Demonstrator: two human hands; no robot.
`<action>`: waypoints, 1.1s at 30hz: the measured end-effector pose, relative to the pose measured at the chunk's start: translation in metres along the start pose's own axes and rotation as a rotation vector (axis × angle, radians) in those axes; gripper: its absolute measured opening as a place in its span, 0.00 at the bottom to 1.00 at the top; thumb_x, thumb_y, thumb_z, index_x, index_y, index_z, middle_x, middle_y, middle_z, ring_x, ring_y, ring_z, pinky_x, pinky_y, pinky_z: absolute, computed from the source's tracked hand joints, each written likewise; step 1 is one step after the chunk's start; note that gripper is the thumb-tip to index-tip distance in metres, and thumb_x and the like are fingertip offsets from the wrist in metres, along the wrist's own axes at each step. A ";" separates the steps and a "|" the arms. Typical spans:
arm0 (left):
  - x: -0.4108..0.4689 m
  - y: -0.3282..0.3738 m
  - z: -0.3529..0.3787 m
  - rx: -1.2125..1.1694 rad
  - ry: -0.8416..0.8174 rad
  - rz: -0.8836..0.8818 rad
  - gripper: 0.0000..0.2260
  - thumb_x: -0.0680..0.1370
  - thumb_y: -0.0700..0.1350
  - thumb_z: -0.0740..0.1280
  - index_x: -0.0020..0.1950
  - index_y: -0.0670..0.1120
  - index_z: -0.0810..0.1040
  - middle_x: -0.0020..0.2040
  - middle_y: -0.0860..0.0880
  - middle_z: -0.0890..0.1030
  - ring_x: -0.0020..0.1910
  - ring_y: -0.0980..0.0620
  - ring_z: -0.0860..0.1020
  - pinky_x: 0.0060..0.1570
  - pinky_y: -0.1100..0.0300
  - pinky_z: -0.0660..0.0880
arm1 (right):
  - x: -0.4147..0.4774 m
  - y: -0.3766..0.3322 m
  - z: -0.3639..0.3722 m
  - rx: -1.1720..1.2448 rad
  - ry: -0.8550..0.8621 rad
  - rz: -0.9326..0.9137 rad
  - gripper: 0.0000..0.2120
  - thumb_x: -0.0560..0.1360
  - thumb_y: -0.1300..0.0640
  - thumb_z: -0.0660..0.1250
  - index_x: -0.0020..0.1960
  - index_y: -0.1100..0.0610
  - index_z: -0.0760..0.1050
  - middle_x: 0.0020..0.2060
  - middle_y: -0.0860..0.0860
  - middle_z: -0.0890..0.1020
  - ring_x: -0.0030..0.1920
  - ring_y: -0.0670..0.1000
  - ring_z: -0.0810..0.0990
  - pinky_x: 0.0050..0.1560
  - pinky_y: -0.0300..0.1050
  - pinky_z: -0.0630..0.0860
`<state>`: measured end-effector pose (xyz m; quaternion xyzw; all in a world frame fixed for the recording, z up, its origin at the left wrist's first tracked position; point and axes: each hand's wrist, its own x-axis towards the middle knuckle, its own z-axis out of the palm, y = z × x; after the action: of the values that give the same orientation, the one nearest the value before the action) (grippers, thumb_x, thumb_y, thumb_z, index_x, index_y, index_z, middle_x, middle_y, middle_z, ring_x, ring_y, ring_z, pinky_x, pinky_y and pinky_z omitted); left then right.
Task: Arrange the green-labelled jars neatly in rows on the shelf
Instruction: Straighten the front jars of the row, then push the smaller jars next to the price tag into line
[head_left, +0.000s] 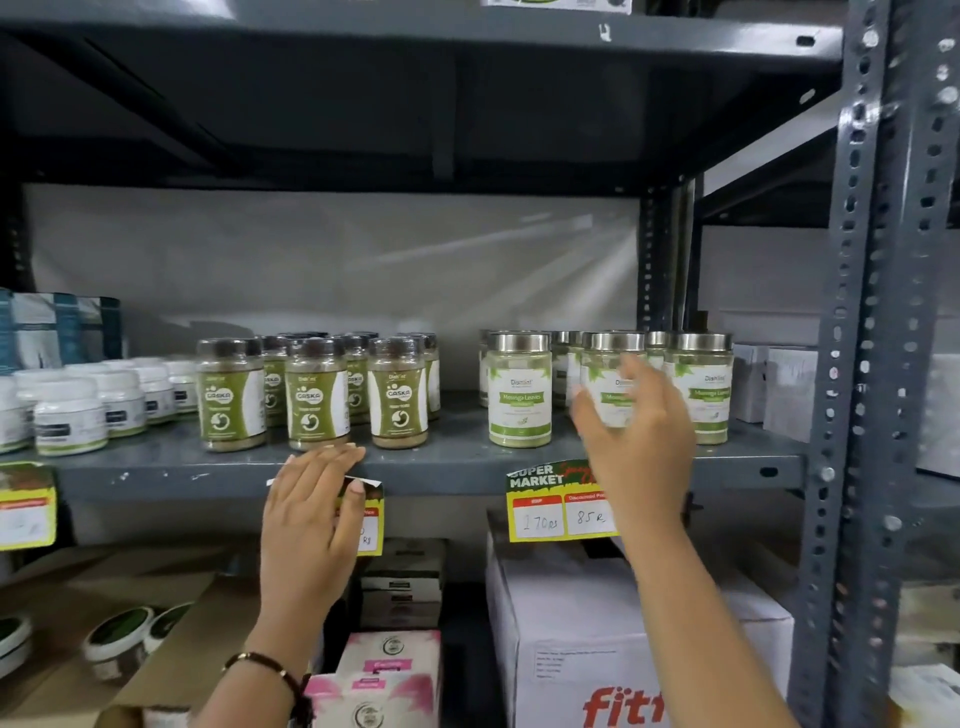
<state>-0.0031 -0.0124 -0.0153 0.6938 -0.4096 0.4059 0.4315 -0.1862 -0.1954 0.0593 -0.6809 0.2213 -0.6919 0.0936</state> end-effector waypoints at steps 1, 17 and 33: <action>0.000 0.000 0.000 0.002 -0.005 0.002 0.18 0.77 0.48 0.54 0.59 0.42 0.78 0.56 0.46 0.79 0.60 0.48 0.72 0.63 0.49 0.63 | -0.006 -0.017 0.005 0.111 -0.040 -0.049 0.20 0.71 0.52 0.69 0.59 0.60 0.75 0.49 0.55 0.81 0.46 0.52 0.78 0.45 0.46 0.75; 0.000 -0.008 -0.006 0.010 -0.096 0.044 0.19 0.78 0.49 0.54 0.62 0.44 0.76 0.60 0.48 0.78 0.63 0.51 0.69 0.66 0.52 0.59 | -0.036 -0.083 0.112 -0.123 -0.546 0.082 0.24 0.67 0.37 0.67 0.55 0.52 0.73 0.46 0.50 0.83 0.46 0.53 0.81 0.39 0.47 0.77; -0.002 -0.007 -0.004 -0.031 -0.040 0.042 0.18 0.77 0.48 0.55 0.62 0.44 0.76 0.60 0.49 0.78 0.63 0.53 0.69 0.68 0.55 0.57 | -0.040 -0.082 0.111 -0.242 -0.511 0.053 0.25 0.66 0.34 0.67 0.51 0.53 0.75 0.45 0.49 0.83 0.45 0.52 0.81 0.35 0.42 0.71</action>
<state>0.0021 -0.0061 -0.0175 0.6862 -0.4390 0.3945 0.4252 -0.0602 -0.1252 0.0560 -0.8334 0.2892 -0.4636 0.0828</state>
